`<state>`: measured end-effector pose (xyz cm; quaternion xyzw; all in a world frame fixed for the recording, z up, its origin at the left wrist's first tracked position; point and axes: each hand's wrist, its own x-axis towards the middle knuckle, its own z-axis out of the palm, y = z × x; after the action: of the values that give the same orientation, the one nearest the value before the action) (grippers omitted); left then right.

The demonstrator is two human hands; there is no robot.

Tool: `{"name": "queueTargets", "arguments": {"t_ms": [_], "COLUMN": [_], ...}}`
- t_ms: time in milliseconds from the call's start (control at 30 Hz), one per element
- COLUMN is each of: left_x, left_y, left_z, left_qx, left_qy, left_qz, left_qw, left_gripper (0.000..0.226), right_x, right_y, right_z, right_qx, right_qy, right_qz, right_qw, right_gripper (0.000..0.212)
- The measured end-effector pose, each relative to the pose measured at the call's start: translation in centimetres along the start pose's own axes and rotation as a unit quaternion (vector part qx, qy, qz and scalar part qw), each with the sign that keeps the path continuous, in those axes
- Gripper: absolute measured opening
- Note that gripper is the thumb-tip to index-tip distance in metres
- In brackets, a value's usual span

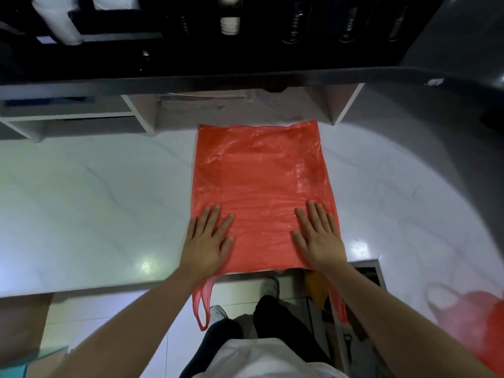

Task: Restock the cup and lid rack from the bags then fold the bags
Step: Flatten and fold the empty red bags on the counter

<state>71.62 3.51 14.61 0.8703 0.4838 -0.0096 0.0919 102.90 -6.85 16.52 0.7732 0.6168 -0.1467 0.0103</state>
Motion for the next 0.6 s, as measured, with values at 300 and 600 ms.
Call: {"name": "queueTargets", "arguments": {"t_ms": [300, 600], "left_x": [-0.4, 7.1], "left_y": [-1.0, -2.4], "left_z": [-0.2, -5.2], "left_qx": [0.019, 0.026], "left_qy": [-0.002, -0.037], "left_qz": [0.013, 0.054], "left_qw": [1.000, 0.998], "left_gripper": [0.059, 0.064], "right_x": [-0.7, 5.7], "right_y": [2.4, -2.4], "right_z": [-0.4, -3.7], "right_qx": [0.018, 0.033], "right_qy": [0.002, 0.019], "right_qz": [0.012, 0.022], "right_qw": [1.000, 0.999], "right_gripper": [0.066, 0.067]}}
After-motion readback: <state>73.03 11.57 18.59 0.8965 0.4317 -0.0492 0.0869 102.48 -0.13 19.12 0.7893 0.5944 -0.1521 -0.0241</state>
